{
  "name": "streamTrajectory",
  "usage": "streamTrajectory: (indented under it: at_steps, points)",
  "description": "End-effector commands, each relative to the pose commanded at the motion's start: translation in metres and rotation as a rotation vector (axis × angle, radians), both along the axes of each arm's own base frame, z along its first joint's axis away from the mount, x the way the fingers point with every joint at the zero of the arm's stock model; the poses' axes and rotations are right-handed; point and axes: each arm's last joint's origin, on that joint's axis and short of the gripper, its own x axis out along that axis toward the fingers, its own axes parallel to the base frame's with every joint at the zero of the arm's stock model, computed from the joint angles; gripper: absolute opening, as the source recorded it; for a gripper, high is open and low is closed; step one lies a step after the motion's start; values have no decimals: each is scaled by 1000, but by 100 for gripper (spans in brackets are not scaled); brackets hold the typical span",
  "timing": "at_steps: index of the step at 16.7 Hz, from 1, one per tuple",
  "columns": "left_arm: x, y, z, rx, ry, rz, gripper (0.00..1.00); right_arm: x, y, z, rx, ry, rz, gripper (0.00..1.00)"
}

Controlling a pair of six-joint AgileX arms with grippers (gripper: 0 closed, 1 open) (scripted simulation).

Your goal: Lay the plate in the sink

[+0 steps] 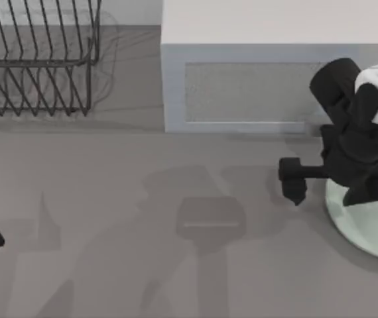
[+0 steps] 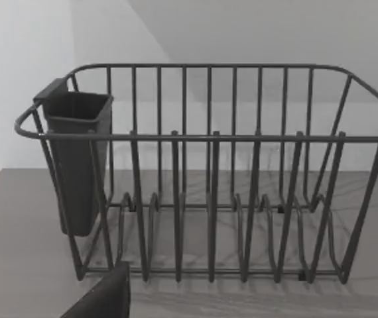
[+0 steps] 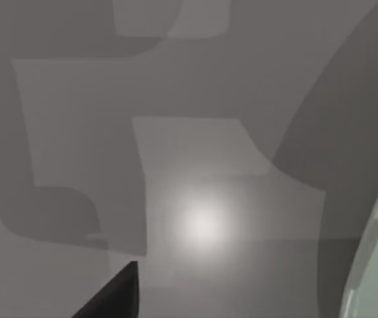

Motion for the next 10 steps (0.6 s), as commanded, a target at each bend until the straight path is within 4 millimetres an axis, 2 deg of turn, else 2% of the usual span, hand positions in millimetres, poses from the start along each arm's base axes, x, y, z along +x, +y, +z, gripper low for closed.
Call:
streamTrajectory:
  at_steps: [10]
  points:
    - [0, 0, 0, 0, 0, 0, 100, 0, 0, 0, 0, 0, 0, 17]
